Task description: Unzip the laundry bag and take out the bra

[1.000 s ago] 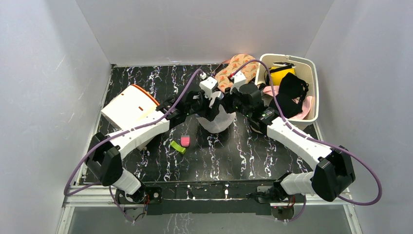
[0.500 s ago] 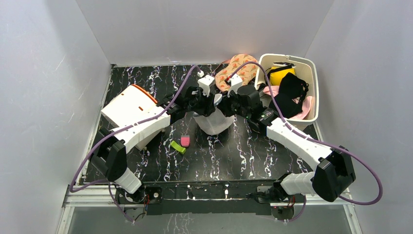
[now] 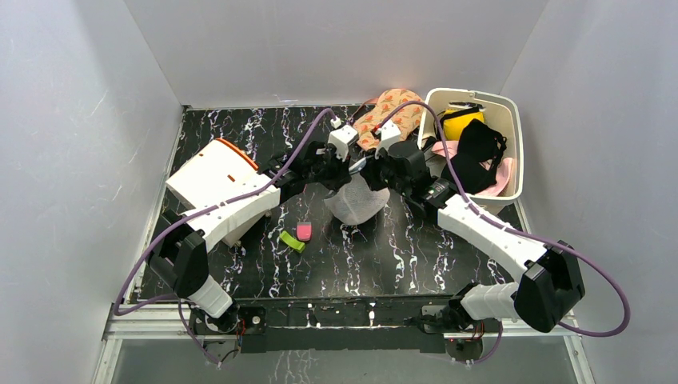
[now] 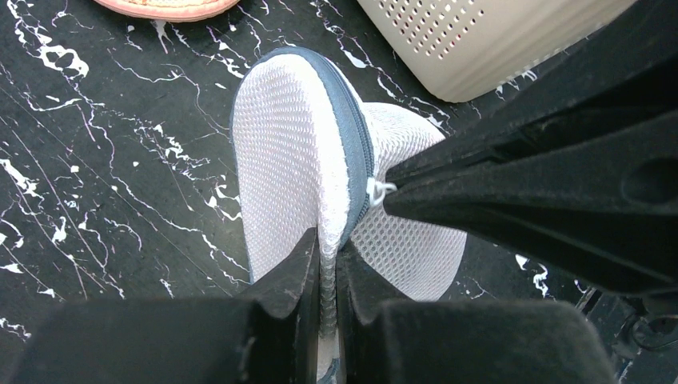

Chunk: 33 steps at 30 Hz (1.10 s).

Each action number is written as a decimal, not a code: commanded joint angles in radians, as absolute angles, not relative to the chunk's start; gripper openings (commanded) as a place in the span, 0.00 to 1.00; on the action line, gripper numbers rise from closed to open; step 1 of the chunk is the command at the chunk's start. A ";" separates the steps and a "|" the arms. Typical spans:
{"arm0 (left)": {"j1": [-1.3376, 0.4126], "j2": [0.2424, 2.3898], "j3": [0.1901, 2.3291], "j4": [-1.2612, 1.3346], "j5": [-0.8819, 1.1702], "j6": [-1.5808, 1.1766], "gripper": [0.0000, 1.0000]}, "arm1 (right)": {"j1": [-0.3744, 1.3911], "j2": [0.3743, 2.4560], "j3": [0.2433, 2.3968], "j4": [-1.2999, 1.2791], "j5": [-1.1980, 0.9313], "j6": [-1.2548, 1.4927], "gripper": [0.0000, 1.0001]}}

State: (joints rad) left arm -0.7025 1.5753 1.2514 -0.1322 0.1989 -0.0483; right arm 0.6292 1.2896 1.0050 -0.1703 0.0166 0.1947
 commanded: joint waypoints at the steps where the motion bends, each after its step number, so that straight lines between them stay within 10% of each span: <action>1: -0.701 1.542 1.297 -0.148 0.242 -0.014 0.00 | 0.626 1.286 1.068 -0.165 0.141 0.204 0.00; 21: -0.733 1.499 1.272 -0.131 0.294 0.037 0.00 | 0.452 1.320 1.092 -0.181 -0.010 0.144 0.00; 28: -0.734 1.499 1.275 -0.133 0.275 0.028 0.47 | 0.526 1.285 1.086 -0.193 -0.093 0.135 0.00; 33: -0.735 1.488 1.273 -0.133 0.263 0.023 0.54 | 0.586 1.275 1.080 -0.198 -0.090 0.153 0.00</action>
State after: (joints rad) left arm -0.7288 1.5551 1.2568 -0.1387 0.2699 0.0250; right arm 0.5404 1.3209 1.0397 -0.2352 -0.0719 0.1555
